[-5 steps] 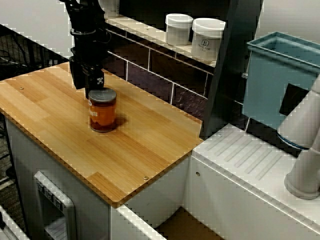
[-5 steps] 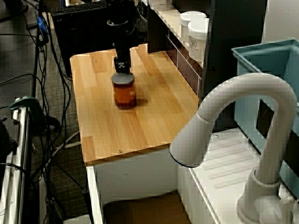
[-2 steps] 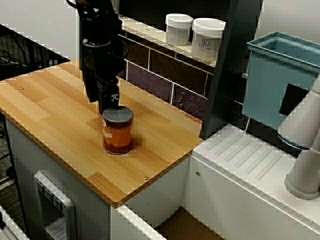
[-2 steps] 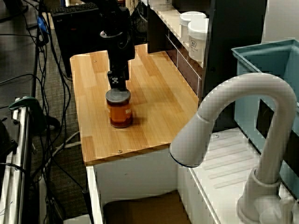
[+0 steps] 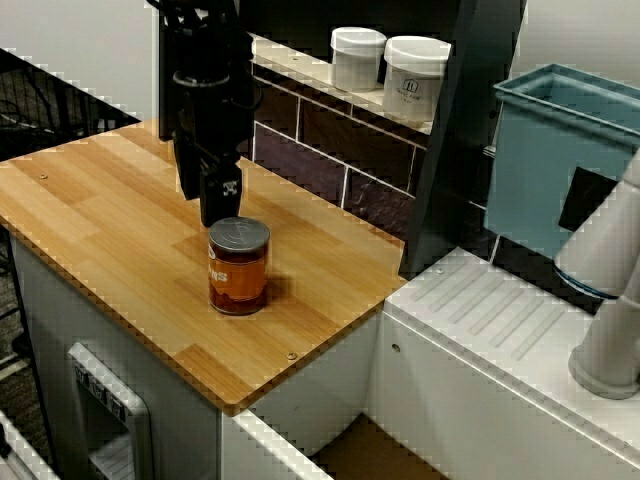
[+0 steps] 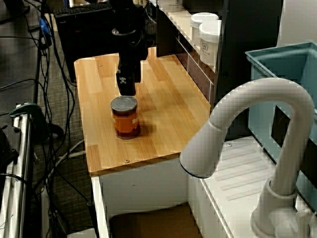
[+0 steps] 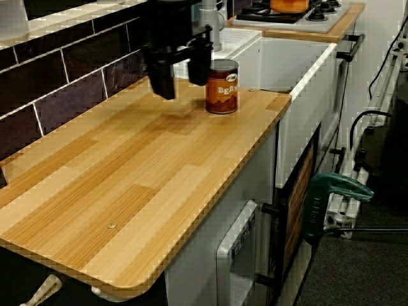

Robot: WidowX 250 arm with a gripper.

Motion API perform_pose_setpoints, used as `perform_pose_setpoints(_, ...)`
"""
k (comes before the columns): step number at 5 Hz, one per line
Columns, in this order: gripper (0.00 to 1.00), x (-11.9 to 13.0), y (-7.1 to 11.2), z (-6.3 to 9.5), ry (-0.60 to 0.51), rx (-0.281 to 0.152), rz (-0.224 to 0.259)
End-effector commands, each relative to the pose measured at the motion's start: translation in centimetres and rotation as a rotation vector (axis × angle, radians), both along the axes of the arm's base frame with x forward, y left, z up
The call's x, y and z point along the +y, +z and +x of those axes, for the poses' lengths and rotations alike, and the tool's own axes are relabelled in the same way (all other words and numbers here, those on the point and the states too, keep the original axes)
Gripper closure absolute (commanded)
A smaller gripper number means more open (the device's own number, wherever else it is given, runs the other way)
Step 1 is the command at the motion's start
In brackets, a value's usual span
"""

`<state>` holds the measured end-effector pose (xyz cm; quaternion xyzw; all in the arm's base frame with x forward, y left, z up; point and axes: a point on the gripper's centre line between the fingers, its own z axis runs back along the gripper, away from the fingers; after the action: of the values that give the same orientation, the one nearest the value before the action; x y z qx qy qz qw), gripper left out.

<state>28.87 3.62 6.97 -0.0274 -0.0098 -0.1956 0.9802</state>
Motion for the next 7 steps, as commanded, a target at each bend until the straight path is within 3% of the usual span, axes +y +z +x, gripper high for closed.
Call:
perform_pose_setpoints(1,0.00,1.5,4.6,0.4,-0.307,-0.054,-0.117)
perform_pose_setpoints(2,0.00,0.1,5.3,-0.3,-0.377,-0.078,-0.105)
perform_pose_setpoints(4,0.00,-2.6,6.3,-1.3,-0.425,-0.084,-0.105)
perform_pose_setpoints(7,0.00,-8.1,6.2,-3.2,-0.503,-0.105,-0.072)
